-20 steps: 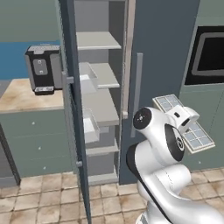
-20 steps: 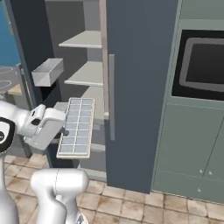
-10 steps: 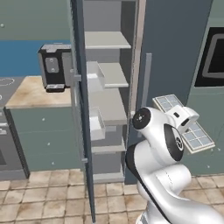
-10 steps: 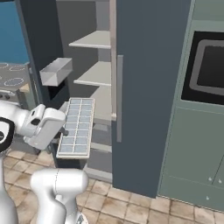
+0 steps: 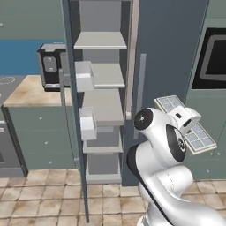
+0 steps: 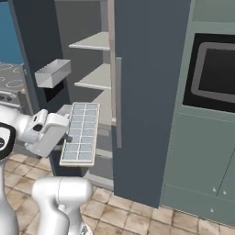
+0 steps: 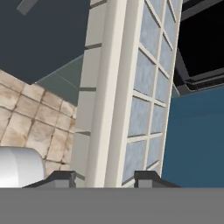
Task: The ice cube tray has been filled with water. Take the tray and place it in the freezer to make ice. Close the freezer door after placing the tray.
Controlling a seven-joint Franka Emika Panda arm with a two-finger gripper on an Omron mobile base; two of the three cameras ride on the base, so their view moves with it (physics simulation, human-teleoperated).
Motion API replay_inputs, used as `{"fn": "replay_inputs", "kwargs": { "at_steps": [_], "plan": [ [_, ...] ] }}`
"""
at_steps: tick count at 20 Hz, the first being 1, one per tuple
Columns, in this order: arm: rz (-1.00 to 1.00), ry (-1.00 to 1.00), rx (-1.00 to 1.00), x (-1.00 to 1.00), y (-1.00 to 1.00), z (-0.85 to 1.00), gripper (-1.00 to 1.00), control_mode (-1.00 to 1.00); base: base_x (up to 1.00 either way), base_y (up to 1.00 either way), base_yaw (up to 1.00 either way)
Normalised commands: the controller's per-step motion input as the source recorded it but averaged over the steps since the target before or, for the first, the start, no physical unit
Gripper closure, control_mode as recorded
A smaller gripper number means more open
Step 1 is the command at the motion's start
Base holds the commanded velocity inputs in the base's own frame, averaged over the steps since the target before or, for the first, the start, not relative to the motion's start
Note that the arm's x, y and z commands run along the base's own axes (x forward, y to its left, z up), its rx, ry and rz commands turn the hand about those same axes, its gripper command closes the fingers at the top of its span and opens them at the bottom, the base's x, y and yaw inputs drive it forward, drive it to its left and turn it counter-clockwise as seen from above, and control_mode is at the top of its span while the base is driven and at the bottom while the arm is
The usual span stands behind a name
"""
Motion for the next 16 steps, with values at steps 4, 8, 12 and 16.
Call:
{"fn": "replay_inputs", "kwargs": {
  "at_steps": [4, 8, 12, 16],
  "plan": [
    [0.00, 0.00, 0.00, 0.00, 0.00, 0.00, 1.00, 1.00, 0.02, -0.04, 0.06],
    [0.00, 0.00, 0.00, 0.00, 0.00, 0.00, 1.00, 1.00, 0.29, 0.00, 0.07],
    [0.00, 0.00, 0.00, 0.00, 0.00, 0.00, 1.00, 1.00, 0.40, -0.11, 0.20],
    [0.00, 0.00, 0.00, 0.00, 0.00, 0.00, 1.00, 1.00, 0.37, -0.21, 0.25]
  ]
}}
